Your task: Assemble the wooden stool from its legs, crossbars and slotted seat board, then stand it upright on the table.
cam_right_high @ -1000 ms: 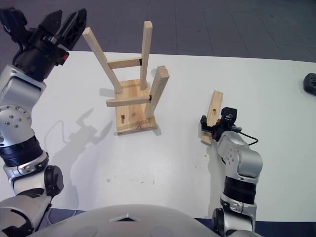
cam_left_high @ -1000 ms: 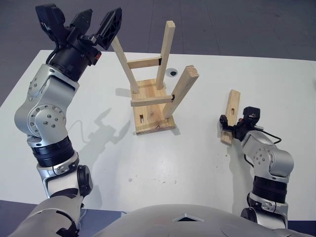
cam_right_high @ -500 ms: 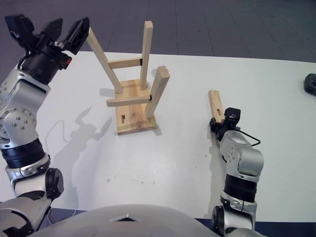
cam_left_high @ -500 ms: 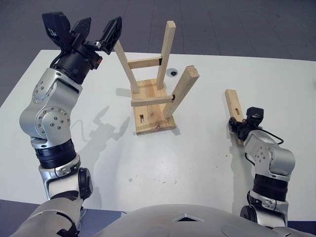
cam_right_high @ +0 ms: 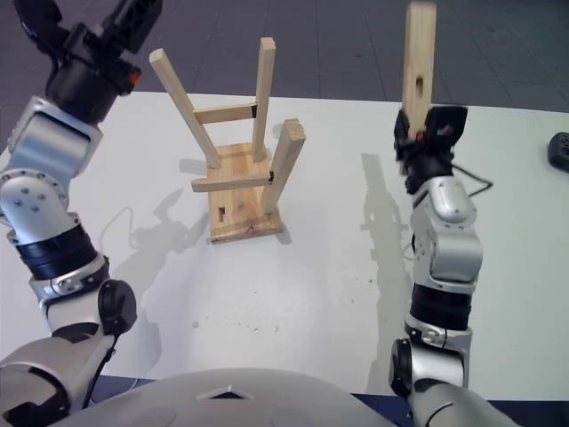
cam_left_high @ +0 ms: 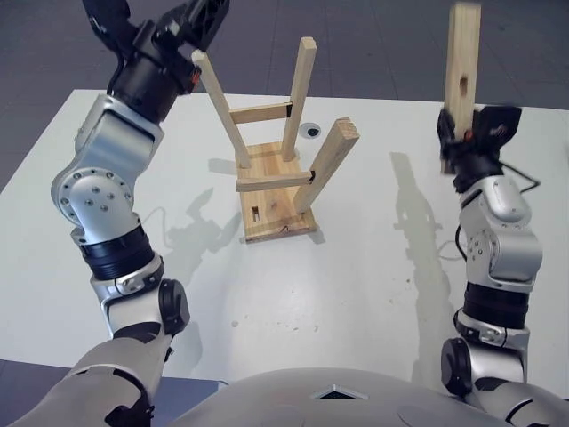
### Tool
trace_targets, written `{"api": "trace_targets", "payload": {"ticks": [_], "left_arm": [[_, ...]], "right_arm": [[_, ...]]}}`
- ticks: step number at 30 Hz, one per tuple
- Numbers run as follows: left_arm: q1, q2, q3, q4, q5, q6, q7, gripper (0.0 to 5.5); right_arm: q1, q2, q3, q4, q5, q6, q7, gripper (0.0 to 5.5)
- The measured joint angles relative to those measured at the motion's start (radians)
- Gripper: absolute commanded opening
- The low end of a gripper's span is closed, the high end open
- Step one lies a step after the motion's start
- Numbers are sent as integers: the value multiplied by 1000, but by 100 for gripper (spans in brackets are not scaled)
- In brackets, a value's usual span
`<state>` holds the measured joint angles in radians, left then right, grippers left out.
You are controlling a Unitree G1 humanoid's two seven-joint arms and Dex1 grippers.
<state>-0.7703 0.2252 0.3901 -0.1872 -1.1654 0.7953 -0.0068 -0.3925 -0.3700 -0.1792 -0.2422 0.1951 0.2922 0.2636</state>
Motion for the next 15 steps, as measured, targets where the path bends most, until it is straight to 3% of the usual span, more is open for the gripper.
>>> {"api": "trace_targets", "payload": {"ticks": [2, 6, 14, 15], "left_arm": [[-88, -21, 1, 20, -129, 30, 54, 540], [-151, -24, -16, 25, -281, 59, 120, 540], [-149, -41, -93, 23, -330, 62, 157, 540], [-149, -43, -99, 22, -330, 61, 157, 519]], "right_arm": [[-65, -31, 69, -50, 8, -99, 124, 206], [-93, -58, 116, -80, 6, -162, 206, 206], [-54, -56, 173, -158, 39, -148, 260, 206], [-46, -56, 183, -167, 42, -143, 266, 206]]}}
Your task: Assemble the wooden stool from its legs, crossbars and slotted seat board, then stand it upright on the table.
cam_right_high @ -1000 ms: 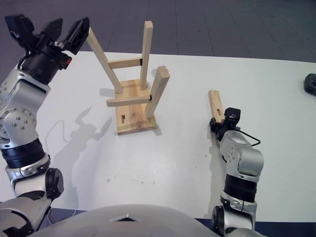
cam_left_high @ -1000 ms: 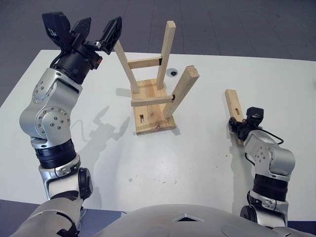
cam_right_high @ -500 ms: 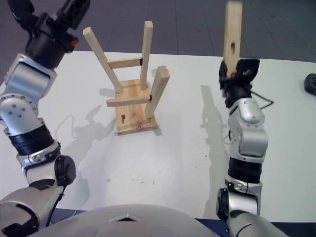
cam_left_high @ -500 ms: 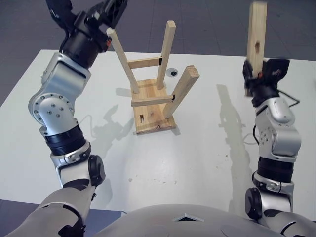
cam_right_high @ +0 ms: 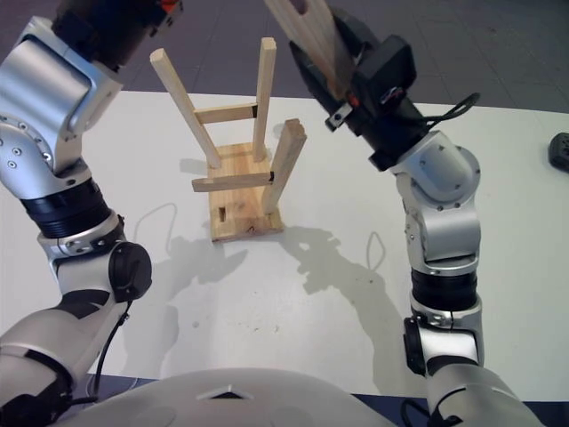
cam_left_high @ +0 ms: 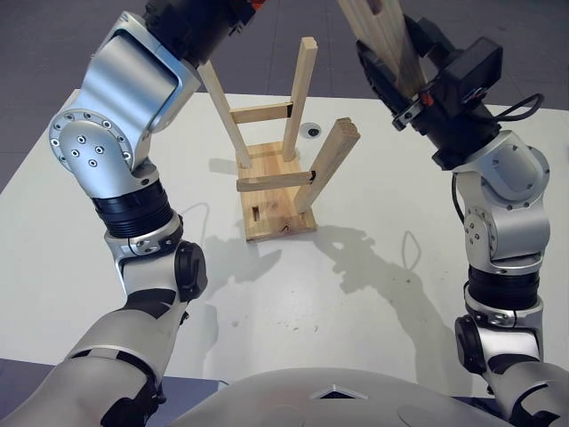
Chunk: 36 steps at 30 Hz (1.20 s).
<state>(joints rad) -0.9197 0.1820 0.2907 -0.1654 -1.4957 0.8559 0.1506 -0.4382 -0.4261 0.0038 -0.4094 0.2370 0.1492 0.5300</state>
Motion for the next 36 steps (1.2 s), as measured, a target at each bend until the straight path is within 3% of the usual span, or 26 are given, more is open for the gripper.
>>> {"api": "trace_targets", "payload": {"ticks": [22, 29, 30, 36], "left_arm": [[18, 37, -54, -48, 8, -40, -54, 155], [37, 76, -67, -66, 89, -57, -78, 123], [39, 77, -68, -66, 98, -58, -84, 122], [44, 66, -25, -26, 131, -111, -62, 104]], "right_arm": [[25, 14, 29, -3, -32, 3, -10, 206], [26, 23, 40, -6, -31, 6, -9, 206], [26, 23, 42, -6, -32, 7, -9, 242], [24, 31, 25, 2, -58, 10, -61, 337]]}}
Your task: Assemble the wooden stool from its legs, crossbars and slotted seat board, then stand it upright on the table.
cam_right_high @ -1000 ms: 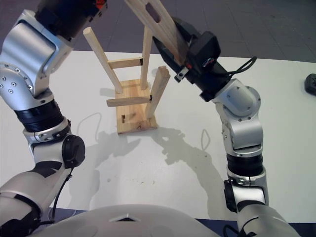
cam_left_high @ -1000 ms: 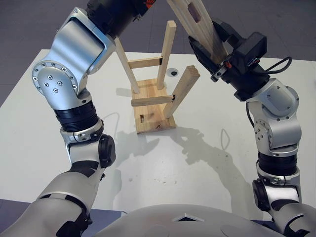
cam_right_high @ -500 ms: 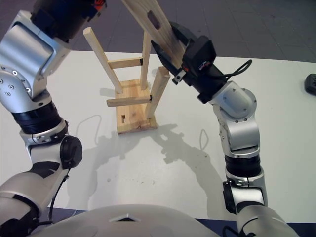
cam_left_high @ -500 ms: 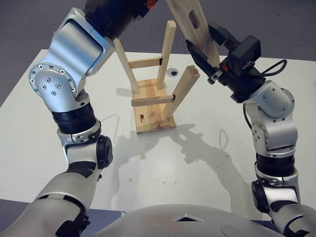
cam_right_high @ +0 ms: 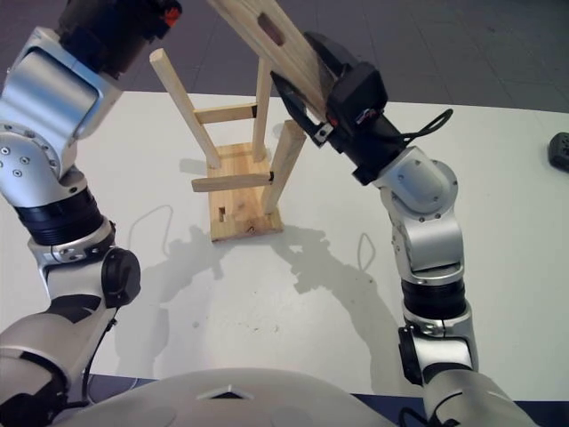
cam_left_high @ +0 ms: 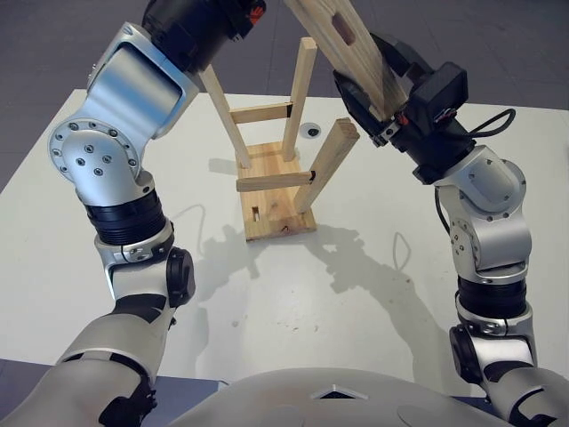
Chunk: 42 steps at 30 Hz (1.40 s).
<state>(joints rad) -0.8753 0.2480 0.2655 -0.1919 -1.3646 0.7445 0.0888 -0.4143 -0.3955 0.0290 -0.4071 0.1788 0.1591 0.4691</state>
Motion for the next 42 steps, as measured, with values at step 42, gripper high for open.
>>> {"api": "trace_targets", "payload": {"ticks": [42], "left_arm": [[570, 377, 144, -70, 549, -91, -308, 104]], "right_arm": [[12, -123, -147, 7, 826, 657, 318, 540]]}}
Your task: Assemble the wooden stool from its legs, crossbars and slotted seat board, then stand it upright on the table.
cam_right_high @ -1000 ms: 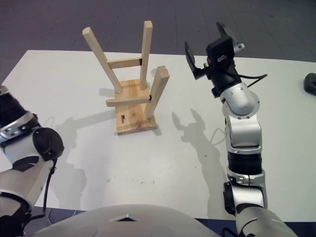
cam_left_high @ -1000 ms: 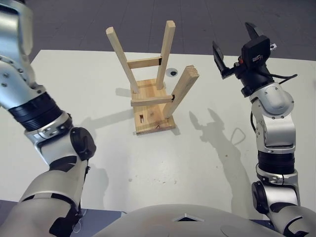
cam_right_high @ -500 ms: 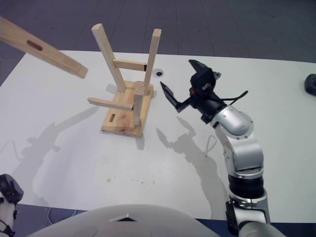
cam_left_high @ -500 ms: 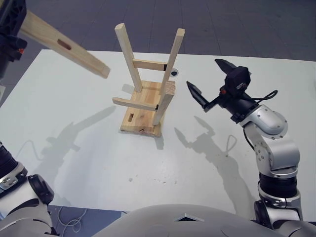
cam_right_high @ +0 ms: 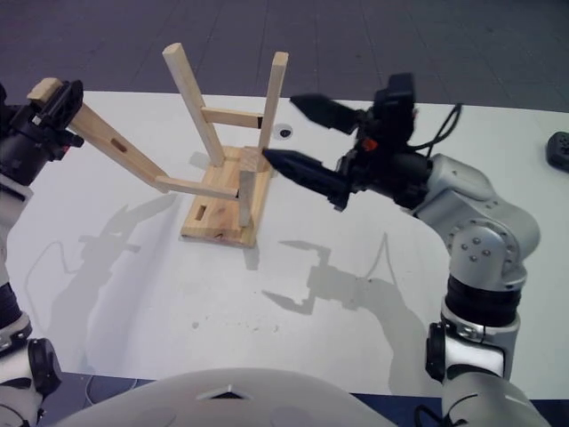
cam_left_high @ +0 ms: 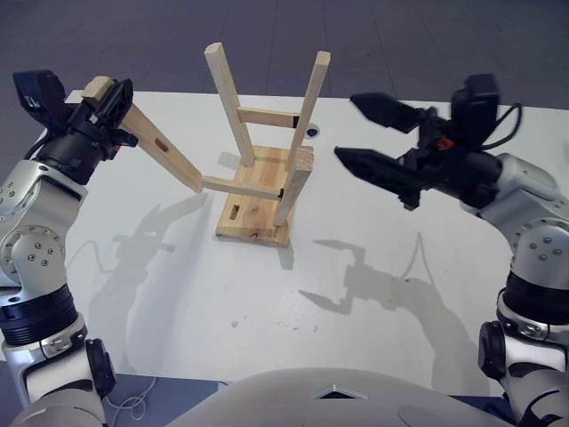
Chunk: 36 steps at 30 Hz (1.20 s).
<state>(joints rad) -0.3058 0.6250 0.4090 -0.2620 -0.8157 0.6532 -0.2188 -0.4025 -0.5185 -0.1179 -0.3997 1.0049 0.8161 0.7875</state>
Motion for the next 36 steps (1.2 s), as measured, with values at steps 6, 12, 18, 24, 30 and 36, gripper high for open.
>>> {"api": "trace_targets", "payload": {"ticks": [6, 12, 18, 24, 30, 36], "left_arm": [[-67, -21, -37, 19, 8, 2, -16, 104], [-80, -38, -57, 36, 27, 2, -30, 104], [-80, -74, -87, 14, 25, 22, -51, 104], [-78, -110, -113, -14, 26, 33, -55, 104], [-78, -134, -123, -27, 32, 40, -49, 104], [-68, -138, -144, -107, 126, 30, 24, 104]], "right_arm": [[-13, 20, 130, 100, -123, -62, 73, 491], [-23, 43, 163, 132, -173, -106, 105, 385], [-29, 51, 182, 149, -196, -108, 124, 298], [-49, 61, 197, 179, -230, -119, 131, 237], [-45, 76, 185, 171, -234, -118, 92, 230], [87, 77, 142, -1, -234, -119, -31, 226]]}}
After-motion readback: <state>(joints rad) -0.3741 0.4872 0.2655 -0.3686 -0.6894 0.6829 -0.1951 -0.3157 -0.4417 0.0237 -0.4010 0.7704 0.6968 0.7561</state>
